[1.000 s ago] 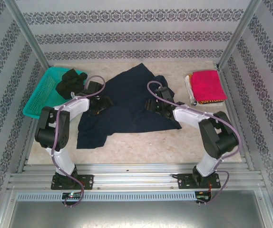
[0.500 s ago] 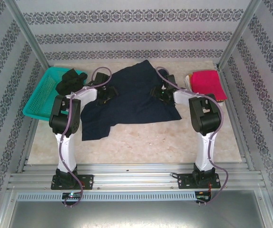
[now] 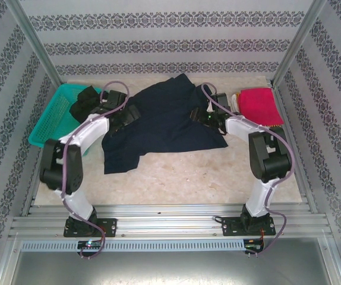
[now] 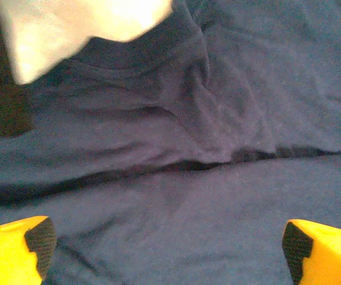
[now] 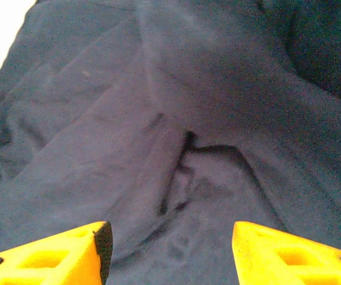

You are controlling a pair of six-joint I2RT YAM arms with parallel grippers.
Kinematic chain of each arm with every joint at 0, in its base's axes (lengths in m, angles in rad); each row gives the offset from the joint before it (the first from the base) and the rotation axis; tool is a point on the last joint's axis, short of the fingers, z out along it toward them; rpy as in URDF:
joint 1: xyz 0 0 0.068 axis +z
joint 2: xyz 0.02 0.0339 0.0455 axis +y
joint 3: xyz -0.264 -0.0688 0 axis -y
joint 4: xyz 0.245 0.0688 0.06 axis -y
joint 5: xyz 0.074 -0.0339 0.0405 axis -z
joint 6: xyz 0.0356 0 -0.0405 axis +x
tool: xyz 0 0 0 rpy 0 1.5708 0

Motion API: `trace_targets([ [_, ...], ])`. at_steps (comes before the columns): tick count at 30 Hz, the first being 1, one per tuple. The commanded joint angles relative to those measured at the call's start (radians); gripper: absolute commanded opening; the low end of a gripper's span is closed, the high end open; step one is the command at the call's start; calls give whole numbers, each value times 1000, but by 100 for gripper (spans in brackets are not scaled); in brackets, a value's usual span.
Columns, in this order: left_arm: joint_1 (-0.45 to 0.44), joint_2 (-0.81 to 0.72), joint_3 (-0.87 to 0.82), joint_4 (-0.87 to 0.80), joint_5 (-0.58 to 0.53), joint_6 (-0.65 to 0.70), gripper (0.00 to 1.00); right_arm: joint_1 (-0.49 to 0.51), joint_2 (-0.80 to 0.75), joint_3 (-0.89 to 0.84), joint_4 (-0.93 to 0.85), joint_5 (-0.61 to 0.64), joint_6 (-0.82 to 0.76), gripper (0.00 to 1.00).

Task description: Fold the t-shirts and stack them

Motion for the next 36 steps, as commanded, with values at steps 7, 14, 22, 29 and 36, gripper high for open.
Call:
trace_targets([
  [7,-48,-291,-382,-78,-42,-255,82,12,-117,-120,-2,21,-33,57],
  [14,-72,-358,-542,-48,-6,-302,74,28,-104,-117,9,-62,3,57],
  [22,-74,-360,-653,-33,42,-329,73,32,-105,-123,-1,-51,4,58],
  [29,-174,-396,-695,-129,115,-381,73,26,-115,-124,-18,-53,-16,59],
  [36,-272,-432,-722,-134,172,-477,73,24,-119,-145,15,-59,0,59],
])
